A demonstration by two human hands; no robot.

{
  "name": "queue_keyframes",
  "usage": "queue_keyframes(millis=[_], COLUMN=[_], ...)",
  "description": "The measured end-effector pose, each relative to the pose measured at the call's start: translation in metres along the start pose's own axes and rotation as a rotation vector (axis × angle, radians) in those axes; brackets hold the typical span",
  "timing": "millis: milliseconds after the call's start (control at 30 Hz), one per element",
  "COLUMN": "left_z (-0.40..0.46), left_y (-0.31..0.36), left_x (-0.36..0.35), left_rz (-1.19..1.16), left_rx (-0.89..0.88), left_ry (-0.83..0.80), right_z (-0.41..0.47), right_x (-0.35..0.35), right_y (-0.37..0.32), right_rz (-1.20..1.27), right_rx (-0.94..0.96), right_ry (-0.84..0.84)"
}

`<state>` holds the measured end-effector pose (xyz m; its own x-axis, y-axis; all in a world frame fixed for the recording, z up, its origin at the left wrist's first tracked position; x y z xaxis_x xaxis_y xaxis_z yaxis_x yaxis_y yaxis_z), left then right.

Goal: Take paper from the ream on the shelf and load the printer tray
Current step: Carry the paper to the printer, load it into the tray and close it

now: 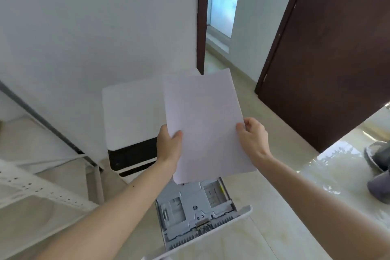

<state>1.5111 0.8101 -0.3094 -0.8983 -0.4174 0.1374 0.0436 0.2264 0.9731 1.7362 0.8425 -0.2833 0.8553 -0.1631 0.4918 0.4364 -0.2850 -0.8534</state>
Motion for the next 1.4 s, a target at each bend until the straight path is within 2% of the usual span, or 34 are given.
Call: queue_keyframes(millis=[333,567,733,1200,1400], left_z=[-0.017,-0.058,-0.090,-0.137,-0.138], left_y=[-0.032,-0.078,-0.121,-0.194,-0.221], left_x=[0.023,0.028,0.031,0.009,0.005], left_rz=[-0.023,0.065,0.092,0.183,0.194], left_rx=[0.037,0.036,0.128,0.296,0.390], left_ry=[0.158,0.244,0.286,0.330,0.298], right_z=[0.003,-0.030,-0.055,-0.070,-0.070], right_x=[-0.042,-0.059,-0.062,-0.066,-0.072], right_y=[0.013,0.065,0.107,0.199,0.225], right_rz=[-0.072,-0.079,-0.074,-0.200,-0.236], right_rx=[0.066,0.024,-0.032,-0.124,-0.163], right_ry=[-0.169,-0.194,-0.226,-0.316,-0.343])
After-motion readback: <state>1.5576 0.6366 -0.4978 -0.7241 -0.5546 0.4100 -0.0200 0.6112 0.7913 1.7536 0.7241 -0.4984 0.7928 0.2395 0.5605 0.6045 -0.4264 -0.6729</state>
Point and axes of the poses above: each hand's wrist, its own z-axis towards the middle knuckle, its own x-axis out of the back of the hand, y = z × x, the point moved 4 cm from there along z, towards the middle knuckle, and after that the axes turned 5 degrees about -x, right-handed, at the moved point
